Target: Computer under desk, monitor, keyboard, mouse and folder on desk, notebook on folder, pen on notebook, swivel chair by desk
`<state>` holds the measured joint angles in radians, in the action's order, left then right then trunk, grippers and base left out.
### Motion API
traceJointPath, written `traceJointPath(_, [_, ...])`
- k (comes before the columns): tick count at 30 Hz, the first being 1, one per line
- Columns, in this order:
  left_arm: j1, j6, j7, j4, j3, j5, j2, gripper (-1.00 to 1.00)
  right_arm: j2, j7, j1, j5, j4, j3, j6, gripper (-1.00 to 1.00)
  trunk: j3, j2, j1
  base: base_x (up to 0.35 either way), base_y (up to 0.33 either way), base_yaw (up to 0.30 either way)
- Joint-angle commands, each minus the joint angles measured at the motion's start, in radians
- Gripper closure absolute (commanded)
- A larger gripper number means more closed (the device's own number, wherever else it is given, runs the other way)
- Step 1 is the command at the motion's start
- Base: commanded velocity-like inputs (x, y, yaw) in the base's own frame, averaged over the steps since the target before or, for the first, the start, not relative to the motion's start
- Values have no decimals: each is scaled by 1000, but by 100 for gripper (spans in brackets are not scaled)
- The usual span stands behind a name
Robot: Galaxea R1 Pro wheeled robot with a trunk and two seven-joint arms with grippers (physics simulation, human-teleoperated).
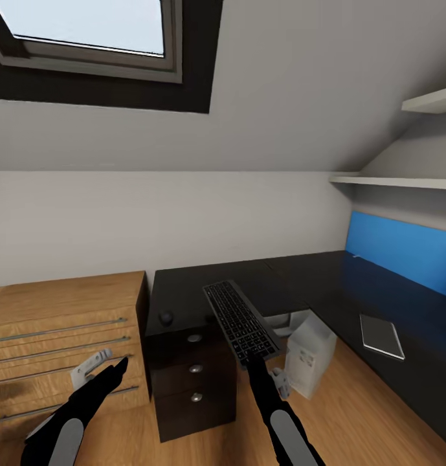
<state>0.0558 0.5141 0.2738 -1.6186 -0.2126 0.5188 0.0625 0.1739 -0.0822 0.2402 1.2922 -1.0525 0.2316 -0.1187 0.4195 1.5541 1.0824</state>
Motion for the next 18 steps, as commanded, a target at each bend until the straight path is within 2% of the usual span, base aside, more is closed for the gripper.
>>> traceJointPath(1, [1, 4, 7, -1, -1, 10, 1, -100, -1, -4, 1, 10, -1, 3, -7, 100, 0, 1, 0, 0, 0, 170])
traceJointPath(18, [1, 4, 7, -1, -1, 10, 0, -100, -2, -5, 1, 10, -1, -1, -7, 100, -16, 1, 0, 0, 0, 169])
